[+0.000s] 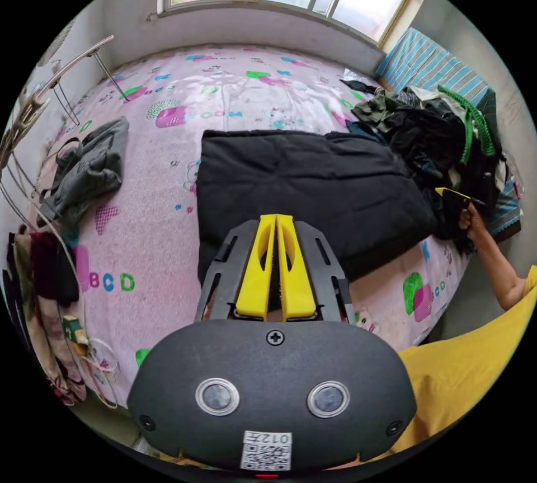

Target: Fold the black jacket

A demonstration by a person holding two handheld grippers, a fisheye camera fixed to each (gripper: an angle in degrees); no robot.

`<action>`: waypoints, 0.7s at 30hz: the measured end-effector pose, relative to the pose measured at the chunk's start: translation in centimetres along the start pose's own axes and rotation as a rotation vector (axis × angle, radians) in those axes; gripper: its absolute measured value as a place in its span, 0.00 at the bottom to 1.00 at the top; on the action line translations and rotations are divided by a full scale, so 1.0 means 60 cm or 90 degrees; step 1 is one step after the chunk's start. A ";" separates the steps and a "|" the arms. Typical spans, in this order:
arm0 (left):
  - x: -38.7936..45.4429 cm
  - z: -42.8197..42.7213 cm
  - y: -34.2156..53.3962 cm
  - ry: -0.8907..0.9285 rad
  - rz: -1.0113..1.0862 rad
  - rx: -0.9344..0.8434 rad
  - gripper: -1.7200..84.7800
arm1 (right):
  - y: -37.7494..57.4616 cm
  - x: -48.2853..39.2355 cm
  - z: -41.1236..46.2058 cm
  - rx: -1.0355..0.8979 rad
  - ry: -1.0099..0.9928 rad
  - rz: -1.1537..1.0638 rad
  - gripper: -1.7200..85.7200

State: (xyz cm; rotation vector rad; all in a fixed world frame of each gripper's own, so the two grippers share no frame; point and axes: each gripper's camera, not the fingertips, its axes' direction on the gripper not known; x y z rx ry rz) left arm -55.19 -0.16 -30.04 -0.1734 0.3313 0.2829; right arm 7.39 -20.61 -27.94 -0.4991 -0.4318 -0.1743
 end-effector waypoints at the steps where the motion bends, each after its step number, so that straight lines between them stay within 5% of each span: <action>1: 0.001 0.002 0.010 -0.021 -0.004 -0.005 0.02 | 0.022 -0.006 0.002 -0.013 0.013 -0.004 0.02; 13: -0.026 0.122 0.043 -0.025 -0.054 -0.163 0.02 | 0.044 0.003 0.063 -0.124 0.079 0.037 0.02; 21: 0.011 0.001 0.044 0.033 -0.031 0.052 0.03 | 0.015 -0.084 -0.033 -0.002 0.084 -0.052 0.02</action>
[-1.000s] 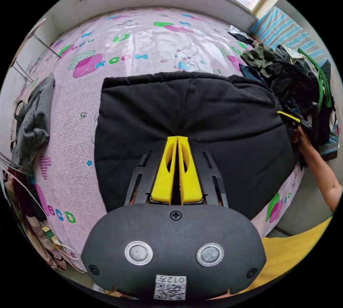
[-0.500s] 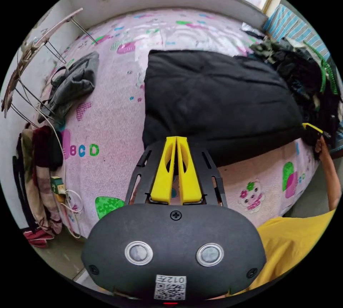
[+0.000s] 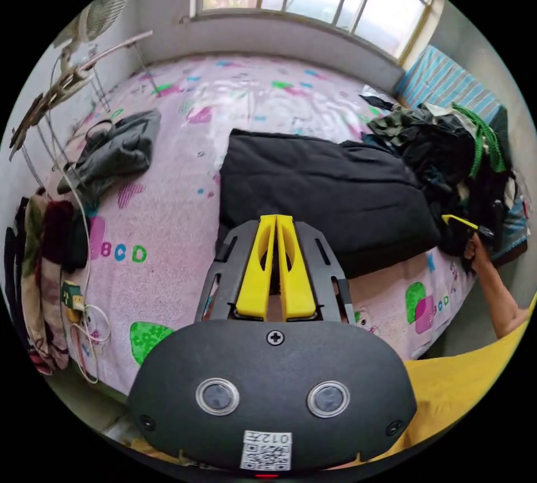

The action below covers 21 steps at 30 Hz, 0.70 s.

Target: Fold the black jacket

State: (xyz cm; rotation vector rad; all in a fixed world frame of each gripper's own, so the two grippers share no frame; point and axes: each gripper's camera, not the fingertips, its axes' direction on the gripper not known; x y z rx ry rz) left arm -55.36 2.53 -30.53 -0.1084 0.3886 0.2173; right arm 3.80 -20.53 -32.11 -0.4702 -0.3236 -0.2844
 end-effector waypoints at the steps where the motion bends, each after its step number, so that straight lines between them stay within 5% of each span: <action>1: 0.011 0.008 -0.006 0.015 0.016 -0.006 0.03 | -0.015 -0.016 0.010 -0.003 -0.014 -0.018 0.02; 13: 0.033 0.179 -0.022 0.025 0.077 -0.129 0.02 | -0.045 -0.012 0.095 -0.063 0.003 -0.057 0.02; 21: -0.085 0.103 0.022 0.129 -0.079 -0.082 0.04 | -0.053 0.105 0.004 -0.016 -0.062 -0.016 0.03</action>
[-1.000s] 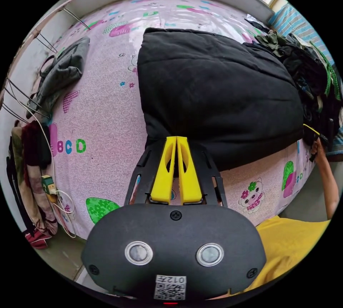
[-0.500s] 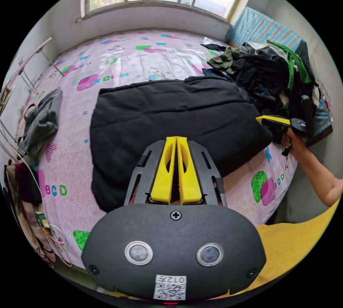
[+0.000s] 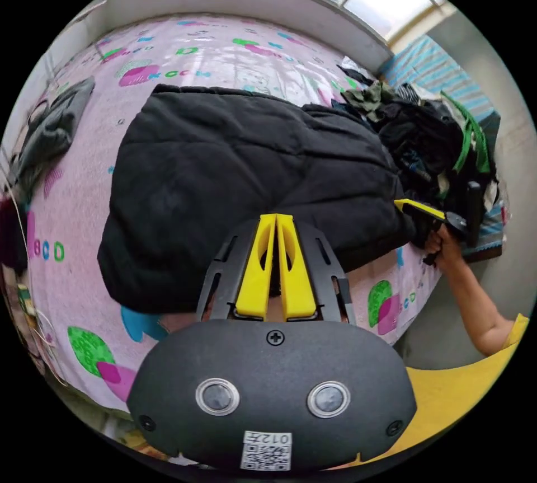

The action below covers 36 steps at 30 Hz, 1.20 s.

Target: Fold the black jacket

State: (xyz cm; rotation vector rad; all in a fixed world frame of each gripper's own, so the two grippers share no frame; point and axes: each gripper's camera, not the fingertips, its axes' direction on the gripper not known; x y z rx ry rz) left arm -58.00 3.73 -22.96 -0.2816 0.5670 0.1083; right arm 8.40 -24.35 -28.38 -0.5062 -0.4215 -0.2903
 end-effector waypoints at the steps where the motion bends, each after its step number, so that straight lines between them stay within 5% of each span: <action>1: -0.010 -0.008 0.011 0.006 -0.016 0.003 0.04 | 0.010 0.035 -0.025 0.025 0.002 0.026 0.04; 9: -0.163 0.023 0.127 0.262 -0.321 -0.026 0.14 | 0.036 0.297 -0.030 -0.018 -0.187 0.238 0.14; 18: -0.219 0.062 0.086 0.291 -0.361 -0.018 0.19 | 0.003 0.426 0.062 -0.094 -0.340 0.292 0.17; 23: -0.269 0.053 0.079 0.302 -0.346 -0.031 0.18 | -0.007 0.466 0.088 -0.085 -0.436 0.302 0.10; 36: -0.457 -0.042 -0.066 0.220 -0.259 -0.035 0.13 | -0.012 0.341 0.110 -0.049 -0.392 0.261 0.03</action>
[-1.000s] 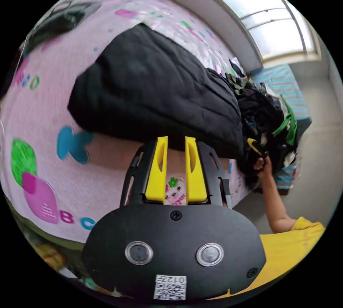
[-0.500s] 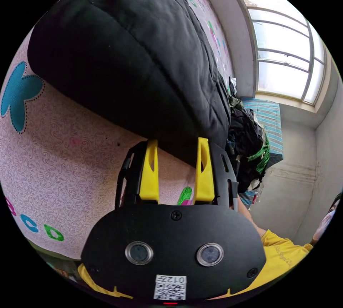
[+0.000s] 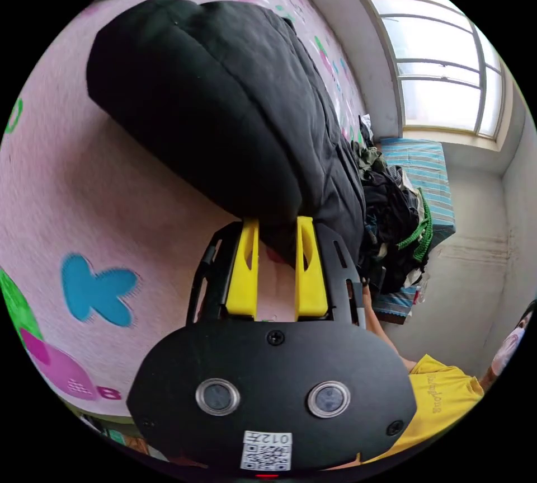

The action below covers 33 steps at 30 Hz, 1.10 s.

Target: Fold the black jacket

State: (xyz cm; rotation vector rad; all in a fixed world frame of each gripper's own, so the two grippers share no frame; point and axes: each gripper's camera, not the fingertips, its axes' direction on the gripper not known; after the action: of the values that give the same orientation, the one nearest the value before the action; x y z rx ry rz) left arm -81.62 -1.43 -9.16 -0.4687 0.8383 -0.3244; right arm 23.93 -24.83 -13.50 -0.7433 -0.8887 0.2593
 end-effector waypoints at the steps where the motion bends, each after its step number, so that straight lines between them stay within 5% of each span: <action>1: -0.002 -0.012 -0.013 -0.009 0.004 0.006 0.13 | 0.004 -0.020 0.026 0.000 0.000 -0.004 0.02; 5: -0.014 -0.106 -0.067 -0.079 0.006 0.091 0.09 | 0.003 -0.097 0.132 -0.001 0.018 -0.015 0.02; 11: -0.039 -0.162 -0.029 -0.024 0.034 0.105 0.07 | -0.006 -0.158 0.239 -0.044 0.017 -0.050 0.04; 25: -0.079 -0.075 0.056 0.140 -0.063 0.007 0.18 | -0.082 -0.065 0.152 0.006 -0.046 0.000 0.14; 33: -0.085 -0.113 0.000 0.149 -0.044 -0.009 0.20 | -0.219 -0.105 0.108 0.038 0.112 -0.169 0.16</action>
State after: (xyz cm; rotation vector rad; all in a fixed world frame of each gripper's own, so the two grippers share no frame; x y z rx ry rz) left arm -90.05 -0.91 -9.84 -0.4797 1.0538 -0.4432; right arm 13.75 -34.41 -5.74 -0.5761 -0.7987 -0.0154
